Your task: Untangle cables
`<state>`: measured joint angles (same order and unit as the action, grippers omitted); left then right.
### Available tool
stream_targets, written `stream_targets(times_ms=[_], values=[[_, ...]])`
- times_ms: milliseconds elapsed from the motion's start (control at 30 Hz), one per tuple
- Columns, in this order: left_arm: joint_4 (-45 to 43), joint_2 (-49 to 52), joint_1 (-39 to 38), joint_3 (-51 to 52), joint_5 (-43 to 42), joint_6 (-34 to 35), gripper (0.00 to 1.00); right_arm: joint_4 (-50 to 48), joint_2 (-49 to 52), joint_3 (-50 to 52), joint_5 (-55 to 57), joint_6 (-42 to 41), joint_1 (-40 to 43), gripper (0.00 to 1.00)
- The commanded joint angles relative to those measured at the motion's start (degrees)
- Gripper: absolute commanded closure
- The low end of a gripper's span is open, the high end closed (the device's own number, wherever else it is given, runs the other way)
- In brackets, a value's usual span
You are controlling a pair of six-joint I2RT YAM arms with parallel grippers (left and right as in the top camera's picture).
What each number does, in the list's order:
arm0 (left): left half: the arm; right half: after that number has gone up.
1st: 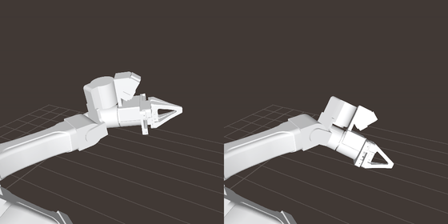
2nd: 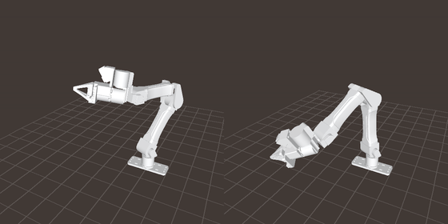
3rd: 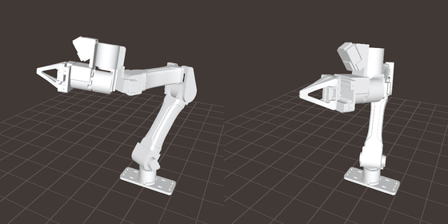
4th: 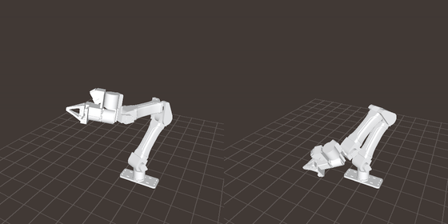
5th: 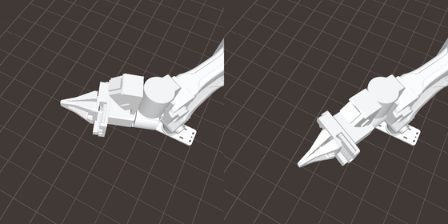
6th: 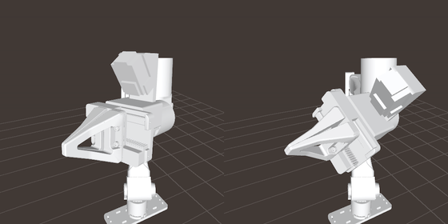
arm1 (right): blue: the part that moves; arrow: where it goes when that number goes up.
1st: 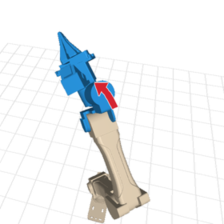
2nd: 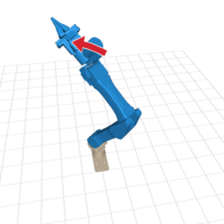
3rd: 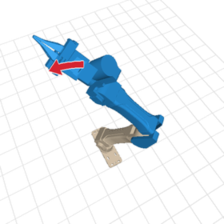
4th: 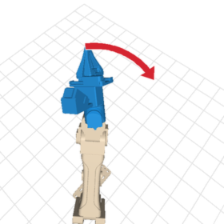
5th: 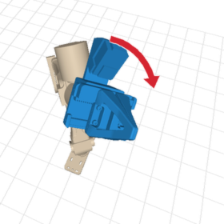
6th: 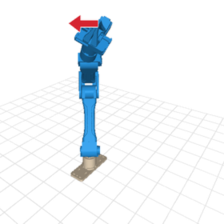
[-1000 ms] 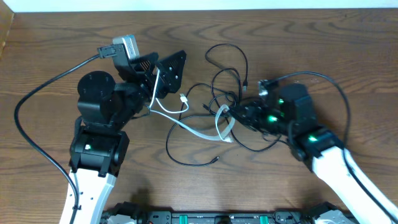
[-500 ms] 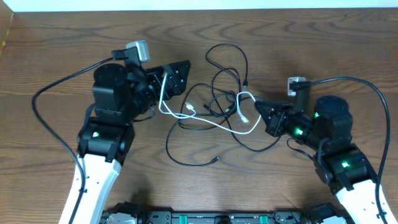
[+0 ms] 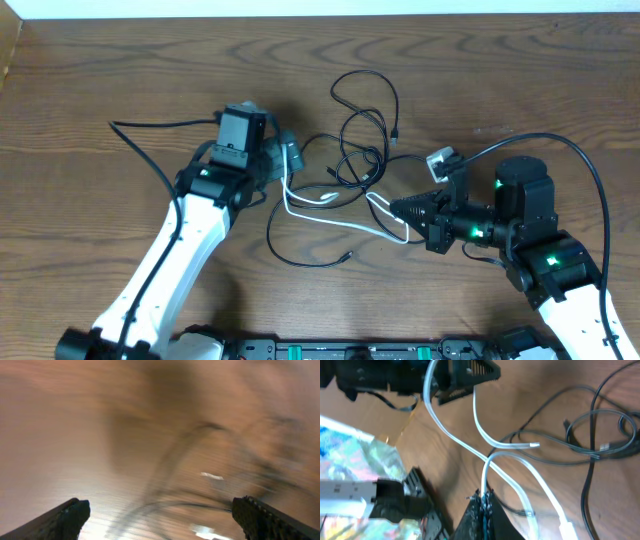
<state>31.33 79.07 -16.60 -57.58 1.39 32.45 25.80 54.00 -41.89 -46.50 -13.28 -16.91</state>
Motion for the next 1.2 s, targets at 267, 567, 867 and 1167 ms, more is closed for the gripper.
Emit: stream_targets(times_ms=[267, 567, 867, 1167], values=[[14.5, 2.4, 0.1, -0.8, 24.5, -25.2, 0.02, 1.5, 0.3, -0.1, 17.8, -3.0, 0.7, 0.99], [23.6, 2.5, 0.1, -0.6, 11.4, -32.5, 0.02, -14.9, 1.0, -0.1, 5.7, -10.4, 1.3, 0.99], [26.3, 2.5, 0.1, -0.6, 5.1, -32.9, 0.02, -23.8, 2.4, -0.1, 44.7, -27.0, 6.8, 0.99], [26.5, 2.5, 0.1, -0.6, -25.7, -42.7, 0.02, -14.3, 15.1, -0.1, 28.9, -11.6, 6.0, 0.99]])
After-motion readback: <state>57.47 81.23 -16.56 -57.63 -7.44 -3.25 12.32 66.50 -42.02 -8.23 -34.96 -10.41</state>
